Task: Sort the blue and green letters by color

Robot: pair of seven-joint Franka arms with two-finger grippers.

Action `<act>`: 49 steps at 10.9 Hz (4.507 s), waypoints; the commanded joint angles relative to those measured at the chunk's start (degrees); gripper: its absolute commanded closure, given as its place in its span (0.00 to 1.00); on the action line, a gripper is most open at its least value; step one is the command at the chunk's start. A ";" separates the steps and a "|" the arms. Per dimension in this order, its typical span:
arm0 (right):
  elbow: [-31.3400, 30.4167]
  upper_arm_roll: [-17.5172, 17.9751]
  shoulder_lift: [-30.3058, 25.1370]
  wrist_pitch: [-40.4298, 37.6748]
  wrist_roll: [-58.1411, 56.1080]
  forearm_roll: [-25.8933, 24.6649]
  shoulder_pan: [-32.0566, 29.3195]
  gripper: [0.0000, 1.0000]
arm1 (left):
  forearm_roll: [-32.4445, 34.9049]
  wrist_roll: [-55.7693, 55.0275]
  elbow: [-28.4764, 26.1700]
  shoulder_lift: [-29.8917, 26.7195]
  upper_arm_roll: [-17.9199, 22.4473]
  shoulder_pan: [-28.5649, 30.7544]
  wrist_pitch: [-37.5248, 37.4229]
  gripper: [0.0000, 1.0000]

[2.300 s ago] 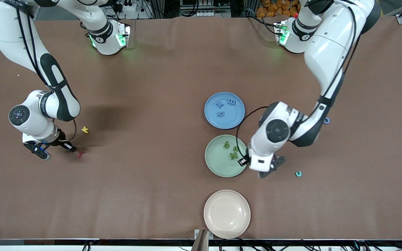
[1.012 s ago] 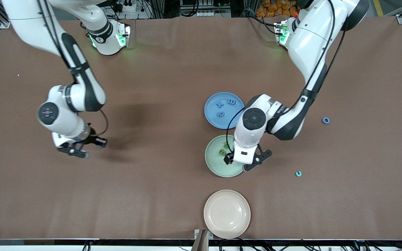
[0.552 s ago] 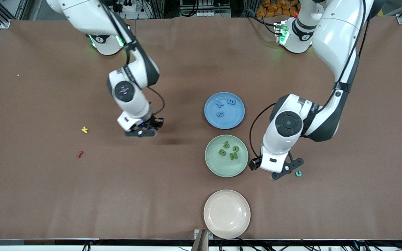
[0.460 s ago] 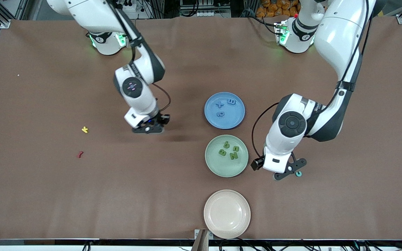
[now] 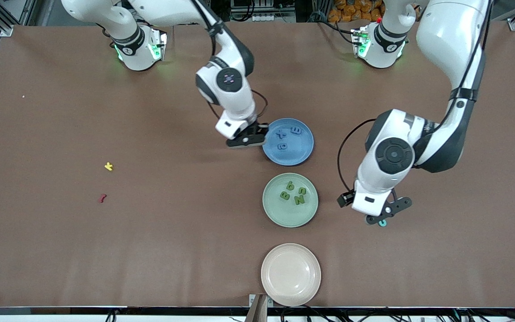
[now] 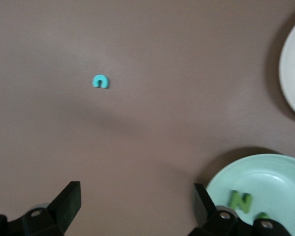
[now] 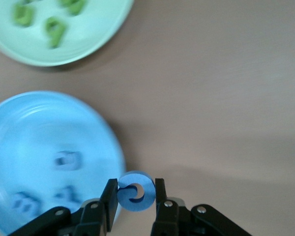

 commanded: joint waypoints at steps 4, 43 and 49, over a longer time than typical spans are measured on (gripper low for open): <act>10.91 2.02 7.47 -0.13 14.21 4.73 5.96 0.00 | -12.06 21.64 -24.18 -22.00 5.03 3.78 1.95 0.00; 20.67 -12.39 -29.45 -58.07 -32.32 -4.04 -39.12 0.00 | -14.99 42.51 -3.74 -33.64 10.50 3.08 -22.48 0.00; 21.10 -12.21 -29.01 -57.70 -32.32 -4.13 -39.12 0.00 | -14.91 44.01 -3.82 -33.64 10.41 2.99 -21.68 0.00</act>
